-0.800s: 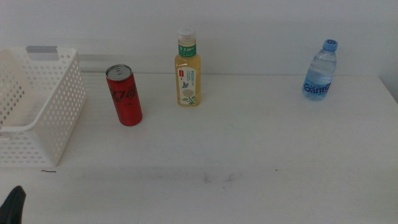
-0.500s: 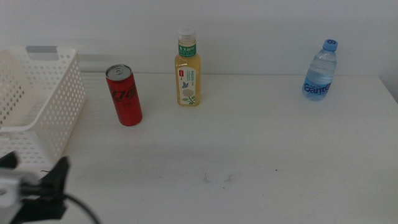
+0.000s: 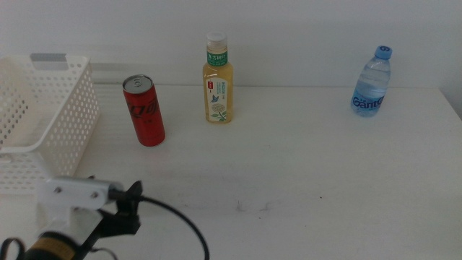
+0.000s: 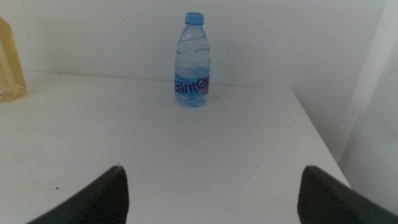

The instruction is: Use arms to grab the bottles and put them into the dustbin to the left of the table.

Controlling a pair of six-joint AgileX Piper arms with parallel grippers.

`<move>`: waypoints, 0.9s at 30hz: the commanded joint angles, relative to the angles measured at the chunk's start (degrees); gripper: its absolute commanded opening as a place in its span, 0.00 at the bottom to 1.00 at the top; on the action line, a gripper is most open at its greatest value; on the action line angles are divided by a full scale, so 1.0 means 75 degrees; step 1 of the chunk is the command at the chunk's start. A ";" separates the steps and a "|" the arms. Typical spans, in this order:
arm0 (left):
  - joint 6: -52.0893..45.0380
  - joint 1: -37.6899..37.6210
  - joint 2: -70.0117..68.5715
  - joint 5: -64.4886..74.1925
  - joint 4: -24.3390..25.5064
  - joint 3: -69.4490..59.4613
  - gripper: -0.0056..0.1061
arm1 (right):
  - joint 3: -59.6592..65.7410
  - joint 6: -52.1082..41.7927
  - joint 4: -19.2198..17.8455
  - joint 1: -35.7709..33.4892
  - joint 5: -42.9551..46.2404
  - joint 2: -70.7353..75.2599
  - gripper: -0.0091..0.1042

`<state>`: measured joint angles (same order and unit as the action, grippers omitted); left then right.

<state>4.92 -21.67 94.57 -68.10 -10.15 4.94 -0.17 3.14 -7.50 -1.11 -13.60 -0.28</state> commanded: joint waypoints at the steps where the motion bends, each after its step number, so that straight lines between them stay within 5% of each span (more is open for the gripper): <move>1: 0.0272 -0.0021 0.0235 -0.0248 0.0228 0.0355 0.89 | 0.0022 -0.0014 -0.0048 0.0060 0.0037 0.0038 0.77; 13: -0.0154 -0.0007 0.0291 0.1615 0.0074 0.2206 0.89 | 0.0022 -0.0014 -0.0048 0.0060 0.0037 0.0038 0.77; 20: -0.2088 0.0032 0.0429 0.2557 -0.1314 0.3135 0.89 | 0.0022 -0.0014 -0.0048 0.0060 0.0037 0.0038 0.77; 27: -0.2003 0.0453 0.1514 0.2441 -0.0974 0.4012 0.89 | 0.0022 -0.0014 -0.0048 0.0060 0.0037 0.0038 0.77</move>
<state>-10.10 -18.71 104.35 -49.03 -18.05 33.48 -0.17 3.14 -7.50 -1.11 -13.60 -0.28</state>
